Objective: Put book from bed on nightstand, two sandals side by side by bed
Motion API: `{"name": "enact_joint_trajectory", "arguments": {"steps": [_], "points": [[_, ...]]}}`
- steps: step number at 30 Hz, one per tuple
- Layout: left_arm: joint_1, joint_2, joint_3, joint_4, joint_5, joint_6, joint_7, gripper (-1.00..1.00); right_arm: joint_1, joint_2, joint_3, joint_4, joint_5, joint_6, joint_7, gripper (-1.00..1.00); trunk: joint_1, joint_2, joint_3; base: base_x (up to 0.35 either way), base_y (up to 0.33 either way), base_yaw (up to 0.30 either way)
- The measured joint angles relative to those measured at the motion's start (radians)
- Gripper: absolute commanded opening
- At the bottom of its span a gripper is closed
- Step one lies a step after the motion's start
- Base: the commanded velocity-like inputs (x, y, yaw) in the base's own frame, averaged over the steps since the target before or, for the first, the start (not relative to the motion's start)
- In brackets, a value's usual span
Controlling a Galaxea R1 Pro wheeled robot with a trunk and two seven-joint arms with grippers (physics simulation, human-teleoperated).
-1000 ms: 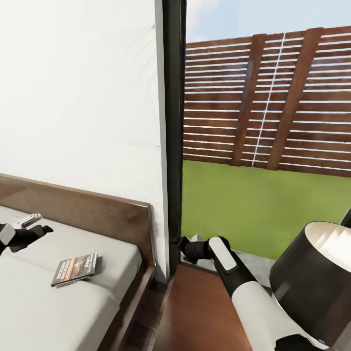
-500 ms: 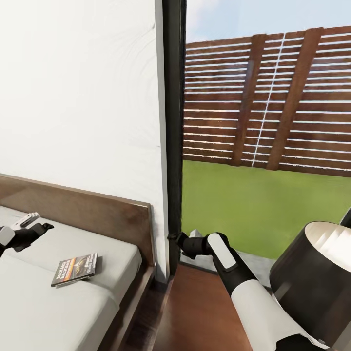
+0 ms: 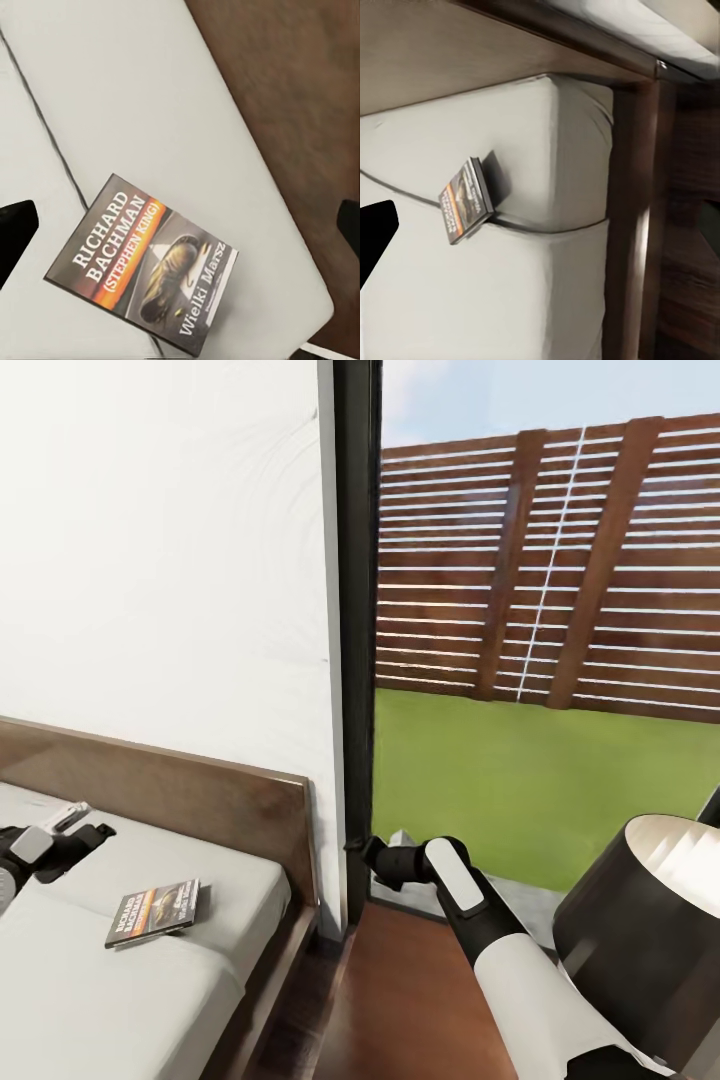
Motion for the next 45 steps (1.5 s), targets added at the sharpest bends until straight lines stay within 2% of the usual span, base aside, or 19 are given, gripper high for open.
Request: {"name": "enact_joint_trajectory", "arguments": {"steps": [7, 15, 22, 27, 34, 45], "points": [[0.000, -0.004, 0.066, 0.002, 0.030, 0.006, 0.118, 1.00, 0.000, 0.000, 0.008, 0.005, 0.001, -0.014, -0.040, 1.00, 0.000, 0.000, 0.000, 0.000, 0.000, 0.000], [-0.001, 0.001, 0.086, 0.001, 0.039, 0.052, 0.183, 1.00, 0.002, 0.000, 0.013, 0.035, 0.002, -0.045, -0.053, 1.00, 0.000, 0.000, -0.001, 0.000, 0.000, 0.000], [-0.014, 0.019, 0.089, -0.002, 0.041, 0.079, 0.201, 1.00, 0.004, 0.000, 0.028, 0.076, 0.001, -0.057, -0.048, 1.00, 0.000, 0.000, -0.009, 0.000, 0.000, 0.000], [-0.028, 0.050, 0.090, -0.003, 0.042, 0.090, 0.212, 1.00, 0.003, 0.000, 0.036, 0.085, 0.001, -0.059, -0.046, 1.00, 0.000, 0.000, -0.016, 0.000, 0.000, 0.000], [-0.055, 0.065, 0.092, -0.003, 0.043, 0.167, 0.217, 1.00, 0.003, 0.000, 0.040, 0.088, 0.002, -0.059, -0.029, 1.00, 0.000, 0.000, -0.027, 0.000, 0.000, 0.000], [-0.066, 0.075, 0.092, -0.005, 0.042, 0.195, 0.216, 1.00, 0.005, 0.000, 0.039, 0.088, 0.001, -0.057, 0.089, 1.00, 0.000, 0.000, -0.044, 0.000, 0.000, 0.000]]}}
